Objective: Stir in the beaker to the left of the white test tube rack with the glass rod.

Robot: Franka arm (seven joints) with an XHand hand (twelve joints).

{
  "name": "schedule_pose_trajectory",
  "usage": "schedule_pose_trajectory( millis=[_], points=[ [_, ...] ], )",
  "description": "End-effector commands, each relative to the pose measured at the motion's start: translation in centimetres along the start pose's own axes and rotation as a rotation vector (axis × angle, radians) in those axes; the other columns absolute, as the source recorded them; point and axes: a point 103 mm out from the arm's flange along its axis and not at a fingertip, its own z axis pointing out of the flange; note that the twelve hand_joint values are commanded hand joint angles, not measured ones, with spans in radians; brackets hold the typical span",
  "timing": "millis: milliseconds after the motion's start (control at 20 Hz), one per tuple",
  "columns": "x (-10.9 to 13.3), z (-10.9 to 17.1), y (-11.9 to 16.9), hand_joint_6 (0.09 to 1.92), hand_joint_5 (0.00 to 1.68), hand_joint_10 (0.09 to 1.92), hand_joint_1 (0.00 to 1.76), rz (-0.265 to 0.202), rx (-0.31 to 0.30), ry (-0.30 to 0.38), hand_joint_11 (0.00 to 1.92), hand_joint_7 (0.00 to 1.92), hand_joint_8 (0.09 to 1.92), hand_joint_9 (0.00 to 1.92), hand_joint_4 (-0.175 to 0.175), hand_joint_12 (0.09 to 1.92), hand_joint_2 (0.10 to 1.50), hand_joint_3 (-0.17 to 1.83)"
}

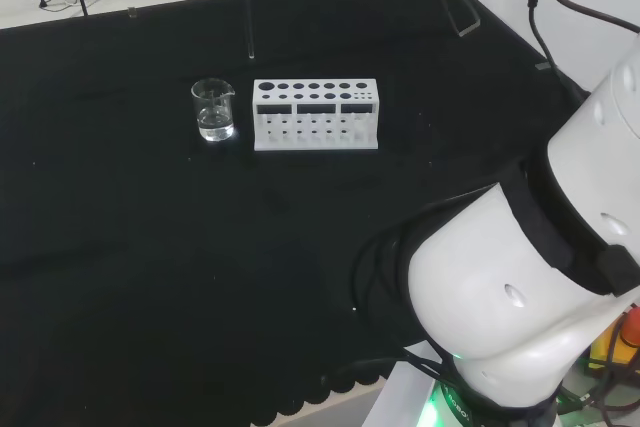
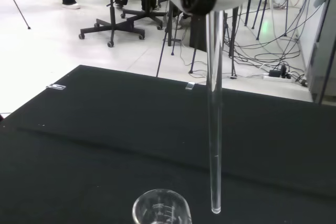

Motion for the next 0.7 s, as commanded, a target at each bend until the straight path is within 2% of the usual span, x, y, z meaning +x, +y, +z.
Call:
schedule_pose_trajectory(
  millis=[50, 550, 700],
  points=[
    [0.7, 0.4, 0.6, 0.48, 1.15, 0.94, 1.31, -0.016, -0.002, 0.031, 1.40, 1.19, 1.00, 1.59, -0.175, 1.11, 0.88, 0.34],
    [3.8, 2.8, 3.4, 0.48, 1.15, 0.94, 1.31, -0.092, 0.008, 0.081, 1.40, 1.19, 0.99, 1.59, -0.175, 1.11, 0.88, 0.33],
    [4.5, 3.7, 4.3, 0.48, 1.15, 0.93, 1.31, -0.128, 0.013, 0.095, 1.40, 1.19, 0.99, 1.59, -0.175, 1.11, 0.88, 0.33]
  ],
)
